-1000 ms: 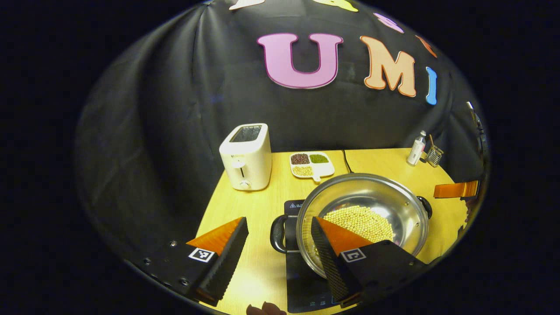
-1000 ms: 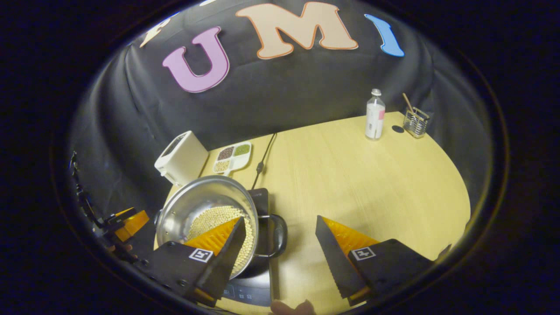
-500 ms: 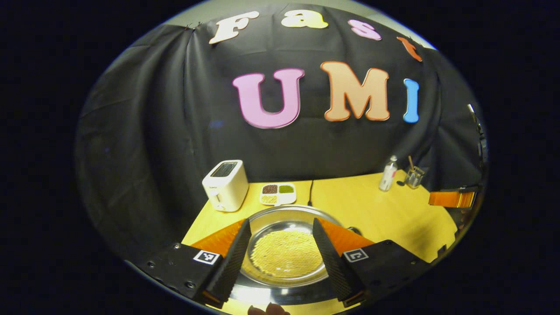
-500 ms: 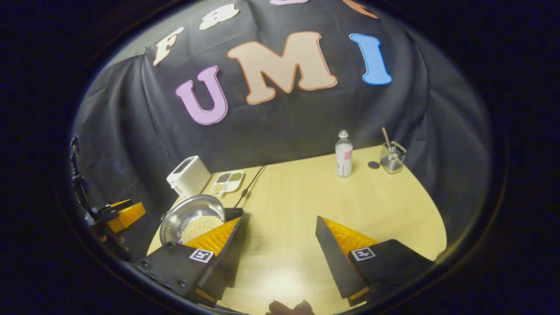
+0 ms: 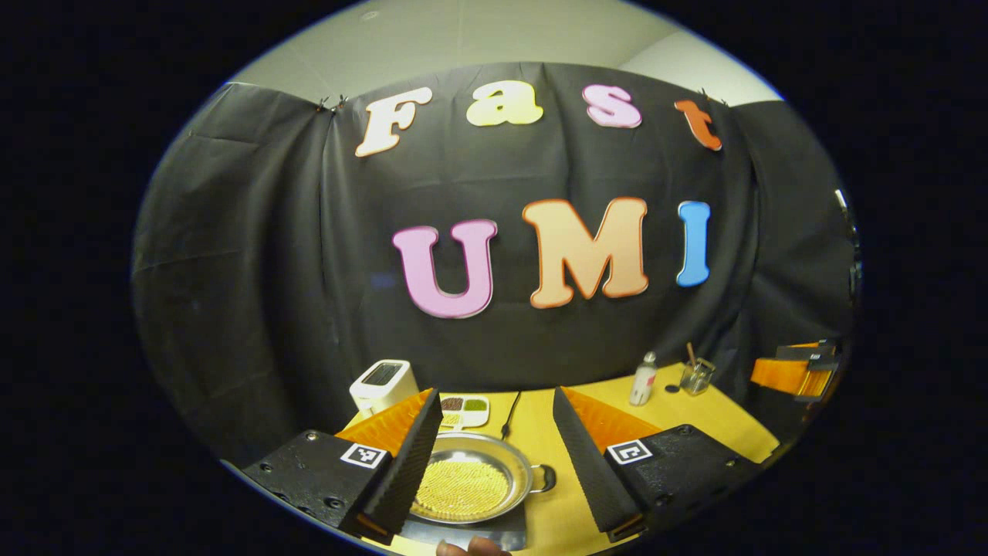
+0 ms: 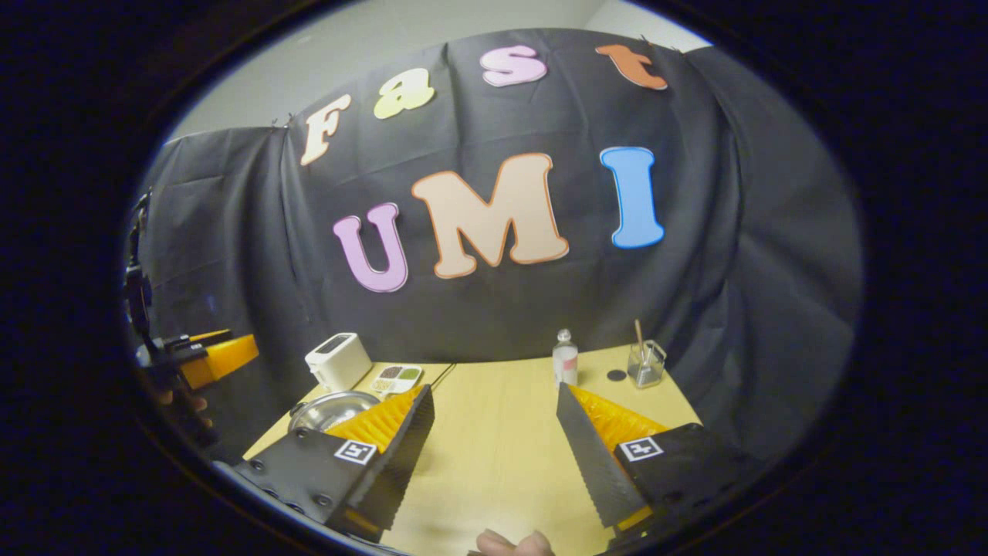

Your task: First push the handle of the pot to place it horizontally, then grasp the pot with both hands and set it on the induction cooktop.

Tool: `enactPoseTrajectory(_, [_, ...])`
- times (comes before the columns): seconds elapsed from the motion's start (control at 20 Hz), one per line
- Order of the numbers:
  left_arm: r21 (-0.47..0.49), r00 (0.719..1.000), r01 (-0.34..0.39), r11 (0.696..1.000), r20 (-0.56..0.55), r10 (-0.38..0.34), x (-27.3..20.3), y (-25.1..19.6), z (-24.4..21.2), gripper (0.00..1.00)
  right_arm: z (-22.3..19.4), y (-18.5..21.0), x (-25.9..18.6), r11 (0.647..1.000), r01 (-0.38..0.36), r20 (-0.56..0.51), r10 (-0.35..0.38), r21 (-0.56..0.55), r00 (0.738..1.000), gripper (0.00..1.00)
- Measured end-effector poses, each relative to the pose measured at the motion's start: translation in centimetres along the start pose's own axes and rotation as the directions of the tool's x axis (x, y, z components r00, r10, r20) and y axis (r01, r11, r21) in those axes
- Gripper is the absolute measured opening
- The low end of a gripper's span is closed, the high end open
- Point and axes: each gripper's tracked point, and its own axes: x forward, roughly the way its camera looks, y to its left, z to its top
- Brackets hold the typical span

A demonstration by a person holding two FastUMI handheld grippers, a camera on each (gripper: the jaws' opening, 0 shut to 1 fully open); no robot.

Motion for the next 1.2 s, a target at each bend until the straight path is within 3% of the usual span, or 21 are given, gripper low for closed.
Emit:
enactPoseTrajectory(0.15, [-0.019, 0.996, 0.028, 0.999, 0.086, -0.026, -2.1, -1.5, 3.7, 0.9, 4.5, 1.3, -2.6, 1.0, -0.016, 0.088, 0.016, -0.003, 0.996, 0.98])
enactPoseTrajectory(0.3, [0.0, 0.985, 0.054, 0.999, 0.166, -0.053, -4.5, -1.7, 6.7, 0.88, 8.1, 2.5, -4.9, 0.999, 0.002, 0.169, 0.005, -0.041, 0.986, 0.93])
enactPoseTrajectory(0.4, [-0.018, 0.982, 0.073, 0.997, 0.178, -0.068, -5.8, -1.8, 7.4, 0.89, 9.2, 3.3, -6.5, 0.998, 0.02, 0.181, -0.01, -0.054, 0.983, 0.97])
enactPoseTrajectory(0.55, [-0.044, 0.979, 0.084, 0.995, 0.188, -0.074, -8.2, -1.0, 7.8, 0.89, 11.5, 3.7, -8.8, 0.998, 0.062, 0.25, -0.054, -0.024, 0.967, 0.93])
enactPoseTrajectory(0.85, [-0.059, 0.975, 0.129, 0.99, 0.191, -0.116, -11.0, -1.2, 7.0, 0.86, 11.1, 5.8, -13.0, 0.993, 0.079, 0.272, -0.053, -0.086, 0.961, 0.94])
enactPoseTrajectory(1.2, [-0.054, 0.981, 0.089, 0.995, 0.177, -0.078, -13.6, 0.9, 6.7, 0.86, 11.6, 6.9, -15.7, 0.991, 0.092, 0.291, -0.061, -0.095, 0.955, 0.93])
